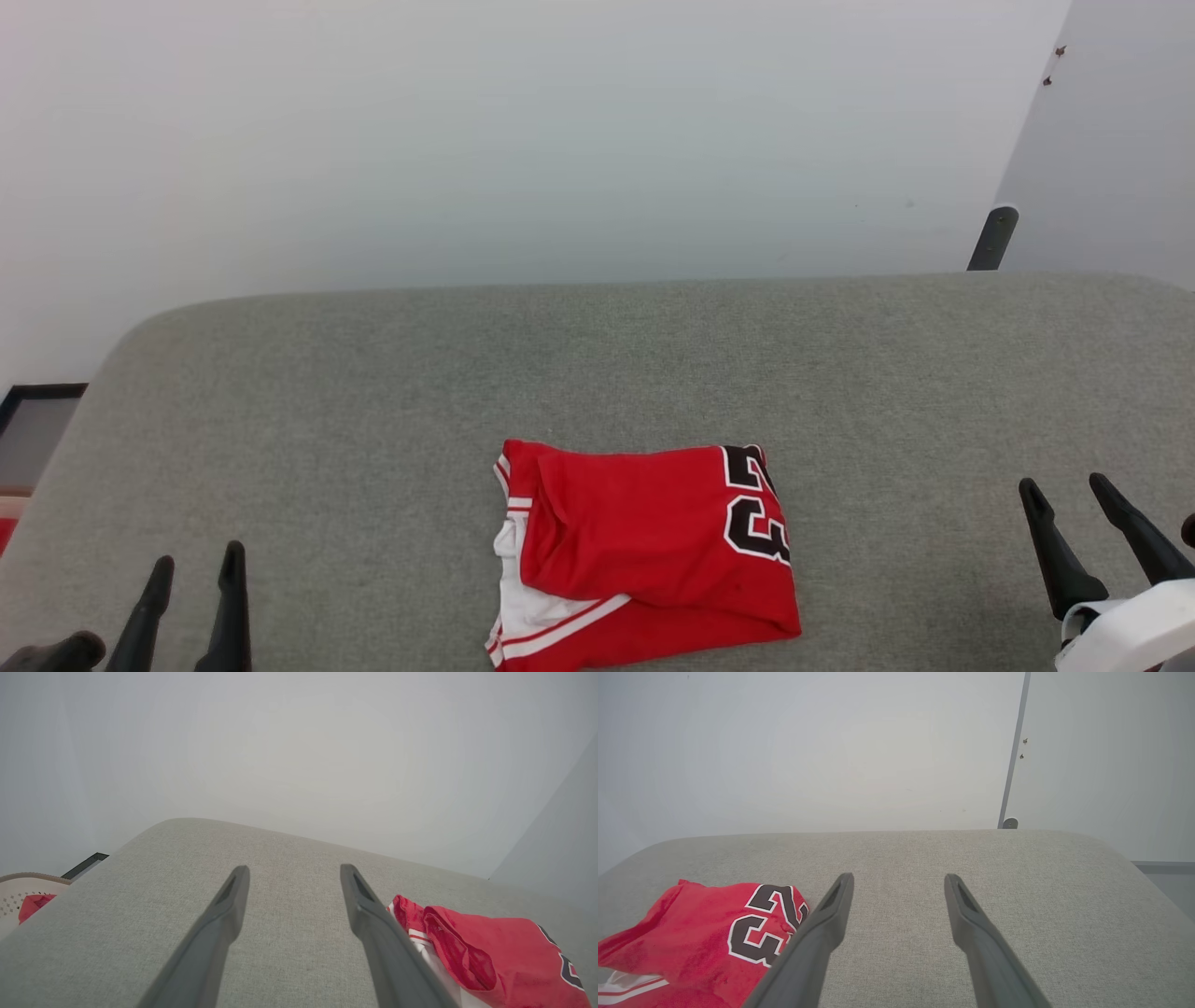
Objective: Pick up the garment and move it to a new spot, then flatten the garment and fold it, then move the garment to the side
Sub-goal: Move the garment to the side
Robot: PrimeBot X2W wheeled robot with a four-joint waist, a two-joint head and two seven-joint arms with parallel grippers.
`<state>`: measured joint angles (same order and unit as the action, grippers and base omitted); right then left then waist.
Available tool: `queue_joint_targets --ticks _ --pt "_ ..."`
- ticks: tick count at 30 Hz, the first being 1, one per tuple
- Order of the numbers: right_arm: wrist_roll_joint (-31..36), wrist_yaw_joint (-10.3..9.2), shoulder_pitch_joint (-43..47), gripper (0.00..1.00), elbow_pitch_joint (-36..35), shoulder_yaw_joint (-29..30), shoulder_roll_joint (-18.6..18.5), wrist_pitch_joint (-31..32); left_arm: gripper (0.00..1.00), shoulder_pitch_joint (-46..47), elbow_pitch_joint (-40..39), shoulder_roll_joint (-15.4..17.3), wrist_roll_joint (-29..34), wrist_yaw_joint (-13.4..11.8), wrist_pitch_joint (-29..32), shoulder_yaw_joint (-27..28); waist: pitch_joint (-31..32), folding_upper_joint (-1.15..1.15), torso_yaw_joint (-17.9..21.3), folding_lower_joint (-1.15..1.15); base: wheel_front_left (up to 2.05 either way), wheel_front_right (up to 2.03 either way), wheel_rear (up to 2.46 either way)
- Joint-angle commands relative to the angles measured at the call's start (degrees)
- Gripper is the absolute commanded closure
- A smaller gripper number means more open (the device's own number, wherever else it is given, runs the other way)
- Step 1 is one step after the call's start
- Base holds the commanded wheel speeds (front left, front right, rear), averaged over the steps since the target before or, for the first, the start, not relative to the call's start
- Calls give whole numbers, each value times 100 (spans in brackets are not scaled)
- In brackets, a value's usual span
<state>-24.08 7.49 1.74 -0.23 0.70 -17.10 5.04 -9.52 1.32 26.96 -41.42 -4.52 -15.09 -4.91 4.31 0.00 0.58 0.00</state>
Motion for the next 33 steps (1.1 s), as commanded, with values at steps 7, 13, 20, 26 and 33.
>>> queue_joint_targets --ticks 7,13,20,26,33 --pt "106 1 201 0 -168 75 93 108 0 -89 -10 -81 63 82 -3 113 33 0 -17 0 0 0 0" --pt "65 1 170 0 -241 39 104 243 0 73 -27 -137 62 115 27 45 -17 0 -146 0 0 0 0" --pt "-13 1 -51 0 -147 -78 135 642 0 481 47 -308 114 63 167 -228 -133 0 -544 0 0 0 0" --pt "-70 1 -252 0 65 -260 146 1339 0 796 125 -536 230 89 292 -616 -280 0 -1007 0 0 0 0" --pt "-185 1 -533 0 292 -431 83 2112 0 1187 279 -740 341 197 322 -930 -642 0 -1482 0 0 0 0"
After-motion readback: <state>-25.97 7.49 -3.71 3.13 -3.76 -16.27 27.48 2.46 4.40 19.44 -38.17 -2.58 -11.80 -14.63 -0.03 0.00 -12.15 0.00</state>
